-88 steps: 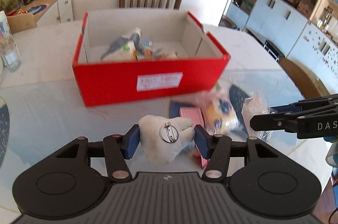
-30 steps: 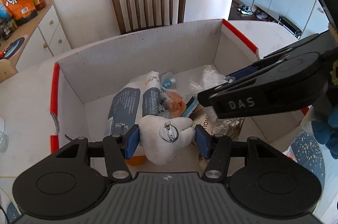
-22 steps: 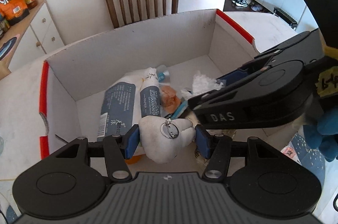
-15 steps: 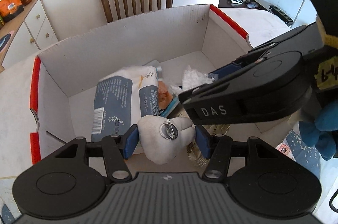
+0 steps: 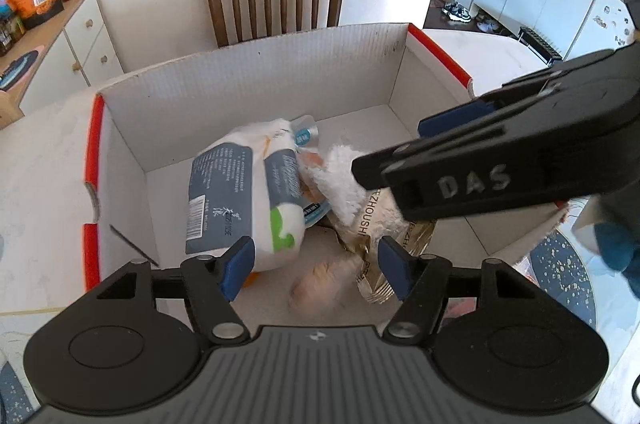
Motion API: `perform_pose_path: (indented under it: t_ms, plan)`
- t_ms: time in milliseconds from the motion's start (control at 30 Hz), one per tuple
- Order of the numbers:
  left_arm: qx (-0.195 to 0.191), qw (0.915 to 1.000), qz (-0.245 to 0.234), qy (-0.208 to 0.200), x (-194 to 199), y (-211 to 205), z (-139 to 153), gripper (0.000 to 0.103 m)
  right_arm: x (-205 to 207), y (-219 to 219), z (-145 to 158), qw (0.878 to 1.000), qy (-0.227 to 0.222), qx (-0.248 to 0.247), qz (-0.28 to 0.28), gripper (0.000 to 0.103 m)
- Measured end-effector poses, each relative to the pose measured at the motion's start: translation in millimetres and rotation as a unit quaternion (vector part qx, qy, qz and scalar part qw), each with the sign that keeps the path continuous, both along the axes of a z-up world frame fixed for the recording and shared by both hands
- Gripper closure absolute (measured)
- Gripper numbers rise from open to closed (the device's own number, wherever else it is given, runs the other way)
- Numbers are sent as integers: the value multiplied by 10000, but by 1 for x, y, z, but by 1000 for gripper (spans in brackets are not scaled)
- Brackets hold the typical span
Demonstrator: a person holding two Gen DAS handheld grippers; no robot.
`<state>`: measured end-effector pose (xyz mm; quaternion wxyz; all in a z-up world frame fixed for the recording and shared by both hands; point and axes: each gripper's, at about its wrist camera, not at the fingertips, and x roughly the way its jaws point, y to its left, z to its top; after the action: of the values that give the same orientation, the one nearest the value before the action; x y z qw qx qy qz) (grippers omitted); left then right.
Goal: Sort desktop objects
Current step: 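Open the left tool to drop the plush tooth while the right tool releases the bead bag, then withdraw both tools from the box toward the remaining items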
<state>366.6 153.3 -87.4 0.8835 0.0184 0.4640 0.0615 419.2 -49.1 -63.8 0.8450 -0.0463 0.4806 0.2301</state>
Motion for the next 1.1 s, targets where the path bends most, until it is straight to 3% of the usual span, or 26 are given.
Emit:
perform_pose_path:
  t_ms: [700,1100]
  plan:
    - [99,9968,-2,-796,-57,-31,55,36,-58,-36,54,9983,-362,452,68,34]
    - [102,9951,-41,-978,-88,-47,69,36,-97,-60,69,9967,-568,572,66,32]
